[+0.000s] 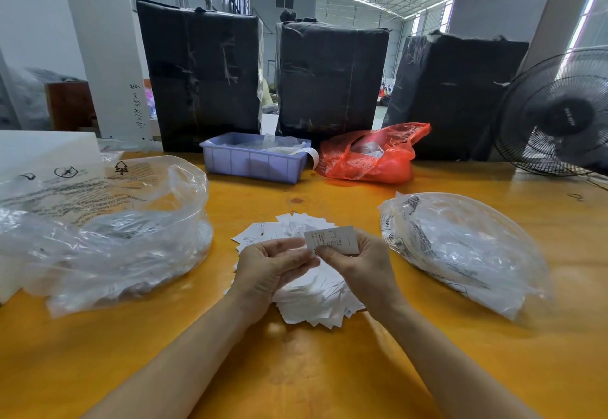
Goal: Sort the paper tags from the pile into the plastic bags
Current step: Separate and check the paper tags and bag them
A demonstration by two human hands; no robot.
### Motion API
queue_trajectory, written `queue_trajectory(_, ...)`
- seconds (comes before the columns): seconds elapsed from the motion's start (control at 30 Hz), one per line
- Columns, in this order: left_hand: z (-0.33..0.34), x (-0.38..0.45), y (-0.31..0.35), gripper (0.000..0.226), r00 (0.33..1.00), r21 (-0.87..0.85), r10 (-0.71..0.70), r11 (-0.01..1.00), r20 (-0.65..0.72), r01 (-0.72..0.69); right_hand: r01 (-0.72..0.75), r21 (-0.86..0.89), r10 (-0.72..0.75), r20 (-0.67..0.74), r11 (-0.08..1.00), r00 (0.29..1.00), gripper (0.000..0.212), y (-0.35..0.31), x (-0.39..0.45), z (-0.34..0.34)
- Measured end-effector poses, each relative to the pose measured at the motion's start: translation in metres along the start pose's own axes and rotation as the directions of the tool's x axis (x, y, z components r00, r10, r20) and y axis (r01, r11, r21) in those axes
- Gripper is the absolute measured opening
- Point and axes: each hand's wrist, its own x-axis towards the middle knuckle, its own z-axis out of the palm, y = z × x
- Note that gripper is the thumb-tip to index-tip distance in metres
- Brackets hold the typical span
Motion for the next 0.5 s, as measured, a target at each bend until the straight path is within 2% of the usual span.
queue_trajectory(0.17,-0.0013,0.0023,-0.0012,0.033,0.998,0.031,0.043,0.999,-0.038,-0.042,-0.131,0.074,0.122,0.109,0.989,0.986,0.02,-0.0008,0.0016,-0.0022)
queue_trajectory(0.27,-0.0015,0.0021,-0.0016,0.028,0.998,0.1,0.067,0.993,-0.02,-0.064,-0.251,0.046,0.234,0.234,0.967,0.944,0.009,0.0003,0.0022,-0.0058)
queue_trajectory(0.3,-0.001,0.0016,-0.0021,0.025,0.997,0.134,0.071,0.989,-0.01,-0.069,-0.264,0.022,0.25,0.253,0.964,0.935,0.012,-0.0002,0.0022,-0.0065)
queue_trajectory(0.37,0.0003,0.0006,-0.0032,0.017,0.997,0.184,0.076,0.98,-0.002,-0.074,-0.254,-0.032,0.254,0.225,0.967,0.941,0.026,-0.0015,0.0034,-0.0068)
queue_trajectory(0.43,0.0021,0.0001,-0.0043,0.014,0.997,0.185,0.082,0.98,-0.011,-0.078,-0.206,-0.079,0.214,0.124,0.975,0.969,0.04,-0.0024,0.0044,-0.0062)
queue_trajectory(0.5,0.0037,-0.0002,-0.0041,0.017,0.996,0.144,0.085,0.986,-0.036,-0.079,-0.13,-0.109,0.135,0.039,0.985,0.99,0.04,-0.0032,0.005,-0.004)
